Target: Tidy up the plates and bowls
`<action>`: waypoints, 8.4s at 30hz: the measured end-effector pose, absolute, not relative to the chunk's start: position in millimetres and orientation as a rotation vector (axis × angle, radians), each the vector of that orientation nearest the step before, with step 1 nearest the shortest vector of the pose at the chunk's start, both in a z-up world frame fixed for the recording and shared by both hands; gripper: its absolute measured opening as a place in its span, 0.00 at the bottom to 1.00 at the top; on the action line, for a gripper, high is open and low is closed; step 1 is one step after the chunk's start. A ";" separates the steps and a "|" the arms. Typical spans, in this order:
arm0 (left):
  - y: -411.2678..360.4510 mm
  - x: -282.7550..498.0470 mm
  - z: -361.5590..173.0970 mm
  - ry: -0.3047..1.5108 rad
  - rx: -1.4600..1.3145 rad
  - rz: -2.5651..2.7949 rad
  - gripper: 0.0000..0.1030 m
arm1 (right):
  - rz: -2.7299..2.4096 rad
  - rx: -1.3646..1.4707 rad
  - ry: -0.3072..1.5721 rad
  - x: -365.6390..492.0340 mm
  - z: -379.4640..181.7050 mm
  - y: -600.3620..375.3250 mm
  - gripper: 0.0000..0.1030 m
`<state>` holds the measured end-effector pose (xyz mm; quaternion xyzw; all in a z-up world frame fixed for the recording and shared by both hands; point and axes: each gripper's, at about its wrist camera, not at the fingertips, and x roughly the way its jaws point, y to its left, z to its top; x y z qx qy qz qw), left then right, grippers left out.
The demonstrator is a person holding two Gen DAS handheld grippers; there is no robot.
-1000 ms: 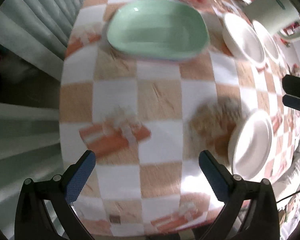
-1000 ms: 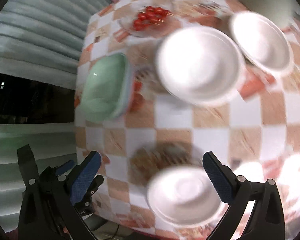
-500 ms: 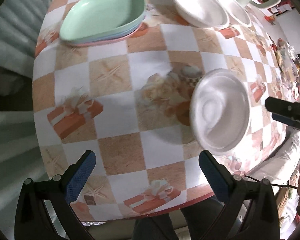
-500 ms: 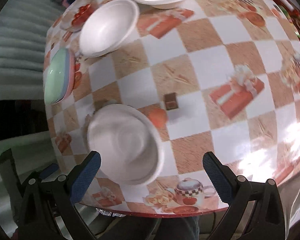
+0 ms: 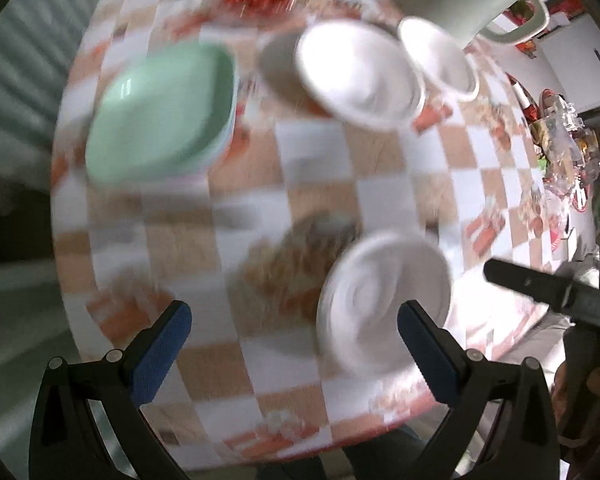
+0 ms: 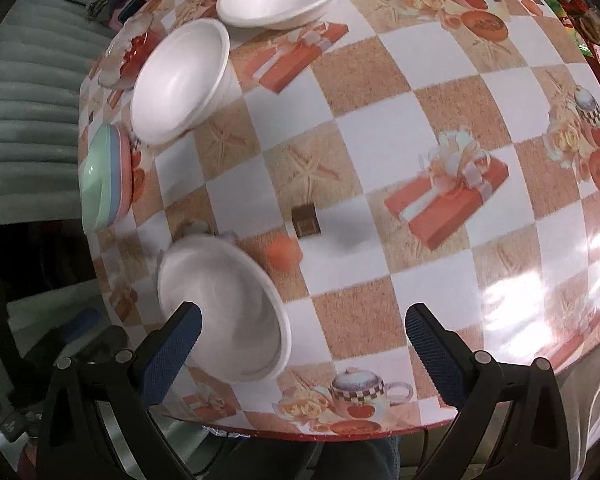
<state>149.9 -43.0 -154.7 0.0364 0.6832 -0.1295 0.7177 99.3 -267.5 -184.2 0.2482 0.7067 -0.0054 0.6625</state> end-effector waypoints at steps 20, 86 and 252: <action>-114.8 302.9 -185.0 1.449 0.251 -0.329 0.96 | -0.043 0.945 1.483 221.3 -218.2 -291.0 1.00; -146.8 281.7 -196.5 1.508 0.269 -0.376 0.60 | 0.049 1.077 1.487 221.3 -240.4 -288.7 0.33; -213.0 322.5 -208.8 1.429 0.012 -0.042 0.85 | -0.006 0.274 1.467 279.9 -189.3 -394.0 0.97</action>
